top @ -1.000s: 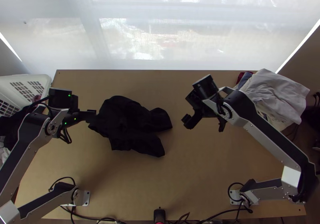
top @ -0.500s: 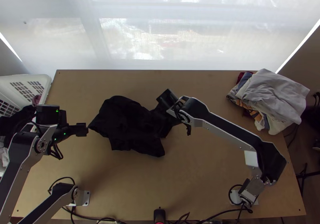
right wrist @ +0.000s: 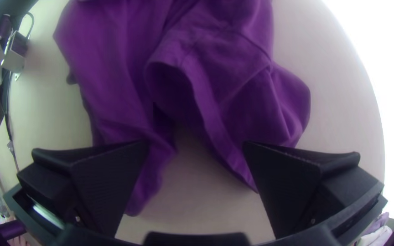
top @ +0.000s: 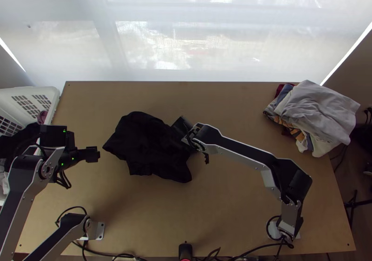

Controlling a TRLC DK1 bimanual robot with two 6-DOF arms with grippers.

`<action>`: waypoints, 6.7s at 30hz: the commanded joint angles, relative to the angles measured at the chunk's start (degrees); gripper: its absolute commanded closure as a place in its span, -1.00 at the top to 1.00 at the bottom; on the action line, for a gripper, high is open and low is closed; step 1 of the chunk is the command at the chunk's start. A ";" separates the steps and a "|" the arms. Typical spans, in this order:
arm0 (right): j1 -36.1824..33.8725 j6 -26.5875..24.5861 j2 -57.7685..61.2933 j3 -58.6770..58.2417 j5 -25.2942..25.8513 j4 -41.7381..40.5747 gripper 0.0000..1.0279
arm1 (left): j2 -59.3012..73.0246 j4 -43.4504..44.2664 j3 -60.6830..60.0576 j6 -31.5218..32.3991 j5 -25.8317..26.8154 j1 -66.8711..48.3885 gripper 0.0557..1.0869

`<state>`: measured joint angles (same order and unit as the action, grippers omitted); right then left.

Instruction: Fold the t-shirt

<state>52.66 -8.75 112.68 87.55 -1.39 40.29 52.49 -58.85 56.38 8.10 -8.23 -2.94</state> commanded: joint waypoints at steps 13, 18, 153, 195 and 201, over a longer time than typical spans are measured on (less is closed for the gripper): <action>-2.92 -2.85 4.12 3.59 0.07 -5.75 -0.95 | -0.28 -1.71 -0.22 0.43 -0.12 0.57 0.90; -4.94 -2.85 1.40 3.16 0.07 -5.75 -0.95 | -0.19 -1.36 -0.22 1.57 -0.12 -0.40 0.90; 8.24 -5.13 -20.57 -18.47 -1.34 0.93 0.69 | -7.31 -1.71 -8.57 6.14 -0.12 -3.92 0.90; 1.48 -4.43 -14.07 -11.08 -1.86 -1.27 0.32 | -5.12 -2.59 -7.86 5.53 -0.12 -5.41 0.90; 2.00 -3.99 -10.03 -9.33 -2.04 -2.24 0.34 | -3.53 -3.03 -6.63 5.53 -0.21 -5.41 0.90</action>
<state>53.84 -13.58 99.02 77.49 -3.29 38.72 47.55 -61.52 48.86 13.89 -8.40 -8.21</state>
